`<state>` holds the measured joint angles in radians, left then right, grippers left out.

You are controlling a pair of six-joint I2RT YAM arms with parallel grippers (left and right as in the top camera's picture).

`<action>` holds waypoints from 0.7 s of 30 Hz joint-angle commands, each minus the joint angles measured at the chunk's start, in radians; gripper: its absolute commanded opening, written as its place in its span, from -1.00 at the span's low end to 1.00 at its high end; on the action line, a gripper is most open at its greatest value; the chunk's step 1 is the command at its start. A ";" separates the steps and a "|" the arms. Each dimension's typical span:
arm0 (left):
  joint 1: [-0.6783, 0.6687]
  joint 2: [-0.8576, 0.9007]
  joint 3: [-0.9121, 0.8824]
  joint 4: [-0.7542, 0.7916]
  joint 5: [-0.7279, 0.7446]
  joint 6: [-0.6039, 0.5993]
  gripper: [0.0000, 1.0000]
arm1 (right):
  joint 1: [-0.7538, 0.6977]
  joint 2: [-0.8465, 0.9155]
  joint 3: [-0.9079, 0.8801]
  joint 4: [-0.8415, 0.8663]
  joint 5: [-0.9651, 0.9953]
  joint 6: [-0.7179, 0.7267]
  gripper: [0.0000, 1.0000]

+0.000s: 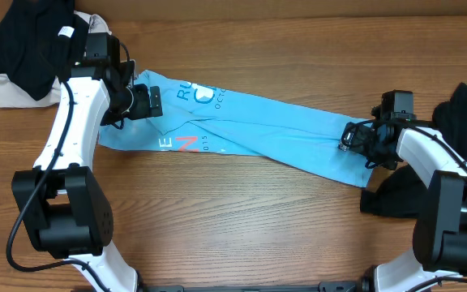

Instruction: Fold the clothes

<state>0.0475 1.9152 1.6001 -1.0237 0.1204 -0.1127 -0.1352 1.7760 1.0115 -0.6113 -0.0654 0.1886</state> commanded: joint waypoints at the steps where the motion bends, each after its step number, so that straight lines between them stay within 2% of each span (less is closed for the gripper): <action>1: -0.002 -0.005 0.007 -0.005 0.011 -0.014 0.99 | -0.015 0.016 0.005 0.005 0.034 -0.034 1.00; 10: -0.002 -0.005 0.007 -0.014 0.008 0.002 1.00 | -0.037 0.016 -0.039 -0.002 0.038 -0.034 0.97; 14: -0.002 -0.005 0.007 -0.013 0.007 0.002 1.00 | -0.037 0.014 -0.039 0.003 0.024 -0.037 0.80; 15: -0.002 -0.005 0.007 -0.013 0.008 0.005 0.99 | -0.037 0.012 -0.023 -0.012 0.009 -0.045 0.73; 21: -0.002 -0.005 0.007 -0.012 0.007 0.005 1.00 | -0.037 -0.039 0.132 -0.178 -0.024 -0.043 0.80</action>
<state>0.0475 1.9152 1.6001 -1.0332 0.1200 -0.1123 -0.1642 1.7760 1.0512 -0.7513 -0.0734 0.1490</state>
